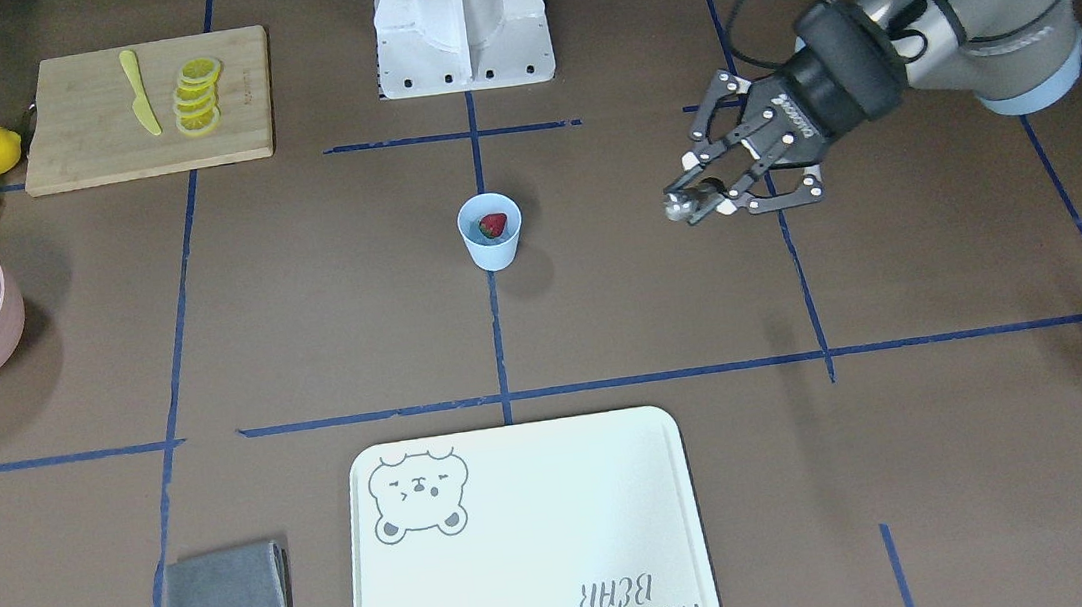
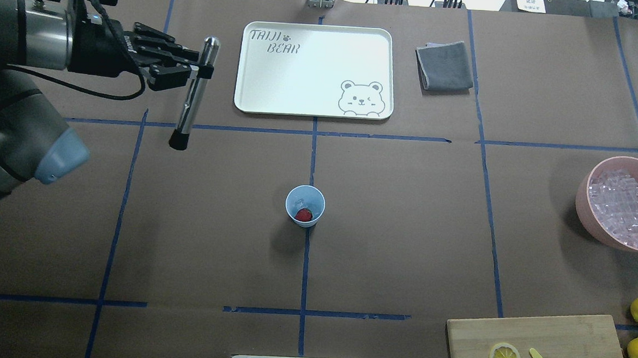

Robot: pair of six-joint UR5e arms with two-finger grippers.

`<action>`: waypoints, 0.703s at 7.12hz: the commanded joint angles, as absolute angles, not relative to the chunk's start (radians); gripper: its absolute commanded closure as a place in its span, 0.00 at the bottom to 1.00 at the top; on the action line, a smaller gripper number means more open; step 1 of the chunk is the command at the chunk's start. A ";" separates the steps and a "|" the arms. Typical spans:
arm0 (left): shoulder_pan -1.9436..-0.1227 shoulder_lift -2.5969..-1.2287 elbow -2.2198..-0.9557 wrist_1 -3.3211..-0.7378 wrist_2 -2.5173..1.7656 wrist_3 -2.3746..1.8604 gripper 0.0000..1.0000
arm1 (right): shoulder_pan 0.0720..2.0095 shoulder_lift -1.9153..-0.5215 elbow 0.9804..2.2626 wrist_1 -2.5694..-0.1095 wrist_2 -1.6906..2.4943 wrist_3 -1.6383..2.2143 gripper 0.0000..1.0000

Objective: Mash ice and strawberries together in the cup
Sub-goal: 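Carry the metal masher with the left gripper over the light-blue cup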

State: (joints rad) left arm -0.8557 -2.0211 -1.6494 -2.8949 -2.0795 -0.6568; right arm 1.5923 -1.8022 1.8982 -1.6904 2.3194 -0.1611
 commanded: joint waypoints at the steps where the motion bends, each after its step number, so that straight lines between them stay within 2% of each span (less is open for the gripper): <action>1: -0.642 -2.048 -1.628 -3.110 -1.714 -0.541 1.00 | 1.592 -1.799 1.899 -1.690 2.319 -0.161 0.00; 3: -0.479 -2.069 -1.614 -3.218 -1.500 -0.381 1.00 | 1.592 -1.799 1.899 -1.690 2.319 -0.163 0.00; 5: -0.471 -2.083 -1.548 -3.339 -1.490 -0.367 1.00 | 1.592 -1.801 1.905 -1.690 2.319 -0.161 0.00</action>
State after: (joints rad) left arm -0.4865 -2.0774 -1.5816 -3.2741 -1.5092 -0.3827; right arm 1.5923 -1.8003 1.9033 -1.6905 2.3194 -0.1614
